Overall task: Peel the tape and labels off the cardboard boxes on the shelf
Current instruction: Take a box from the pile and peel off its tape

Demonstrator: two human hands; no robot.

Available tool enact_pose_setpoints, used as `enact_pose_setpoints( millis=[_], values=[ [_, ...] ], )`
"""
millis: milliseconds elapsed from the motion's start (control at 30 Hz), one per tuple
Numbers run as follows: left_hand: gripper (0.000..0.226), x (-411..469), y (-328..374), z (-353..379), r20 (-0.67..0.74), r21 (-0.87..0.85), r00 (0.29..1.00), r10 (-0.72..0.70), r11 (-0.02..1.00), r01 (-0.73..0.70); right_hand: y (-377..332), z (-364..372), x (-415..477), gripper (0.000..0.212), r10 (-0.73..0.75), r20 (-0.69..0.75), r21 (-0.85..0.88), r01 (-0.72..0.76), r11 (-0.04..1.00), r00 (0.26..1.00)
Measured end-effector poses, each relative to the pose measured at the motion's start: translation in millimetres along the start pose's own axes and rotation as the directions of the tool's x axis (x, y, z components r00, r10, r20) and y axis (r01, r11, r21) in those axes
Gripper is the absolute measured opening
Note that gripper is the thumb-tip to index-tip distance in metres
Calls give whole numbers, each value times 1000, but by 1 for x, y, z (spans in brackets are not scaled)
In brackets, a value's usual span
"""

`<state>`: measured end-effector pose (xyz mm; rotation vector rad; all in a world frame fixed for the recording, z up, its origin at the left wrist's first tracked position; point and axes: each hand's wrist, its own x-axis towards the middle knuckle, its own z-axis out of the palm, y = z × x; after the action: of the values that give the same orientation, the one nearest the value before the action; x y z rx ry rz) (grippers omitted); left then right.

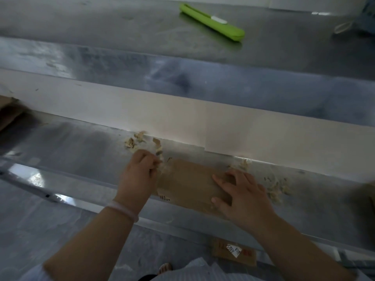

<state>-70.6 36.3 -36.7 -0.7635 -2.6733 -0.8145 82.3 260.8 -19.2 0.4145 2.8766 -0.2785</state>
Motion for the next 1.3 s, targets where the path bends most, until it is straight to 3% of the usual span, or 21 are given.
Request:
enact_pose_setpoints(
  millis=[100,167,233,333,400,533,667,767,867,933,1000,1067,1100,1167,1233,1300],
  values=[
    [29,0,9,0,116,-65,981,153,987,-147,0,0,0,66,1,-1,4,-1,1000,1000],
    [33,3,12,-1,185,-166,976,119,982,-89,0,1,0,72,5,4,-3,-5,1000,1000],
    [21,6,10,-1,211,-192,975,69,981,-28,0,1,0,80,9,-5,-14,-9,1000,1000],
    [29,11,7,2,218,-175,974,-60,980,99,-2,2,0,89,9,-20,-26,-9,1000,1000],
    [31,16,5,3,304,-135,949,-86,982,132,-4,2,-1,91,11,-22,-26,-12,1000,1000],
    [23,21,9,-2,414,-86,910,-25,994,66,-5,4,-1,89,18,-29,-21,-18,1000,999],
    [10,15,20,2,372,3,928,-21,1000,21,-2,7,1,87,19,-41,-16,-20,1000,999],
    [9,13,11,7,296,-71,936,-189,973,219,-1,10,1,85,13,-51,-7,-14,1000,999],
    [15,15,-5,11,230,-251,870,-436,838,485,-1,10,0,84,18,-59,6,-17,1000,998],
    [22,15,-9,12,195,-341,847,-494,776,531,-2,11,1,84,25,-67,21,-24,1000,997],
    [19,13,-13,14,115,-229,928,-355,899,372,-2,12,2,84,32,-77,28,-30,999,997],
    [10,8,-18,17,92,-99,993,-80,991,89,-1,14,2,83,35,-78,34,-33,999,996],
    [2,6,-22,20,128,-75,991,22,997,-12,-1,15,2,83,36,-79,40,-33,999,996],
    [19,7,-28,18,191,-127,973,130,986,-107,-1,15,3,82,38,-85,50,-34,998,996],
    [19,11,-31,12,258,-260,964,66,966,4,-1,16,3,81,40,-87,58,-35,998,995],
    [13,16,-33,9,378,-404,918,-120,871,280,-1,17,3,80,44,-94,75,-37,996,995]
  ],
)
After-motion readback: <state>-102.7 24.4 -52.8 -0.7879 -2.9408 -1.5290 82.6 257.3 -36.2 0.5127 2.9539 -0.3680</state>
